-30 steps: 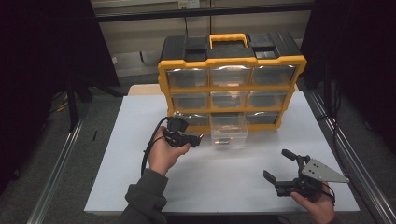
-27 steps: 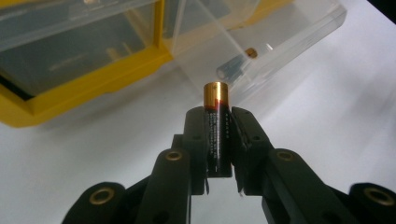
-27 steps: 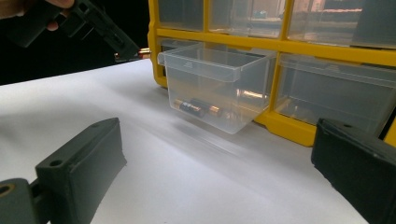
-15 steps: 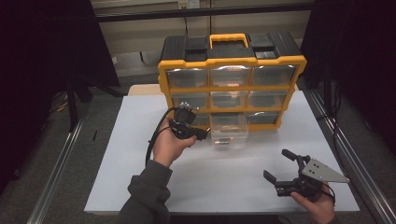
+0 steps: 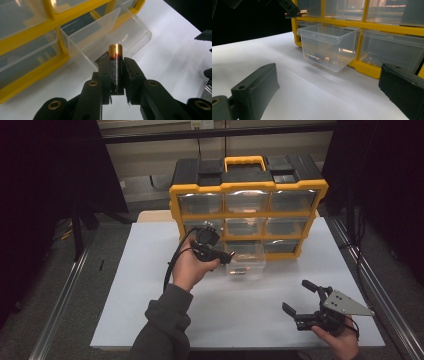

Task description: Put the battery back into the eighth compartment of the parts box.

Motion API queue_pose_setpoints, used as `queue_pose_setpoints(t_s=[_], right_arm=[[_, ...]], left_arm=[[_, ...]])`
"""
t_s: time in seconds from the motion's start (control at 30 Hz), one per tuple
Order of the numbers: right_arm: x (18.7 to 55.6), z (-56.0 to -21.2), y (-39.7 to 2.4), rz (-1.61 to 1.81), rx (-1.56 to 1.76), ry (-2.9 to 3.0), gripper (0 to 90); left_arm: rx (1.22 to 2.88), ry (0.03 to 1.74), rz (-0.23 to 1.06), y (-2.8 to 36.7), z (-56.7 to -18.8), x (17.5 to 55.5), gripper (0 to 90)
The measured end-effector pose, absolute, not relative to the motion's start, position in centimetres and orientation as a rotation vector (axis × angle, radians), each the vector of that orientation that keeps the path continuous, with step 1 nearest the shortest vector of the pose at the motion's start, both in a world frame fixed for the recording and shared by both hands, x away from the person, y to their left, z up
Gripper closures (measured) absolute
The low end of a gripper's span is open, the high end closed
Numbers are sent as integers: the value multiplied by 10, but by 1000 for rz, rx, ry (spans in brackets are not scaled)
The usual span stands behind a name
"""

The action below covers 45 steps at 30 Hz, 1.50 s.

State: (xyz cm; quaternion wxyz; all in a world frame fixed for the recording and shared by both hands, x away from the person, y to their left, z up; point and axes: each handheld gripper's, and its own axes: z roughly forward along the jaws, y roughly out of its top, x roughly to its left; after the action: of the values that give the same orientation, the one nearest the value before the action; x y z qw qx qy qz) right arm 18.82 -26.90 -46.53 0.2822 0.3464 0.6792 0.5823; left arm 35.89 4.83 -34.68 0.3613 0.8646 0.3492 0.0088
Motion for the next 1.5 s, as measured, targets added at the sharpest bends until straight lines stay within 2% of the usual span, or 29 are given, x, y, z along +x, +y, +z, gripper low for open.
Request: queue_pose_setpoints(t_s=[0.83, 1.5], right_arm=[[188, -465, -269, 1571, 937, 1815, 18], [188, -465, -270, 1562, 930, 1814, 18]], left_arm=[[2242, 883, 30, 11, -352, 373, 772], [2236, 878, 42, -2, -360, 377, 772]])
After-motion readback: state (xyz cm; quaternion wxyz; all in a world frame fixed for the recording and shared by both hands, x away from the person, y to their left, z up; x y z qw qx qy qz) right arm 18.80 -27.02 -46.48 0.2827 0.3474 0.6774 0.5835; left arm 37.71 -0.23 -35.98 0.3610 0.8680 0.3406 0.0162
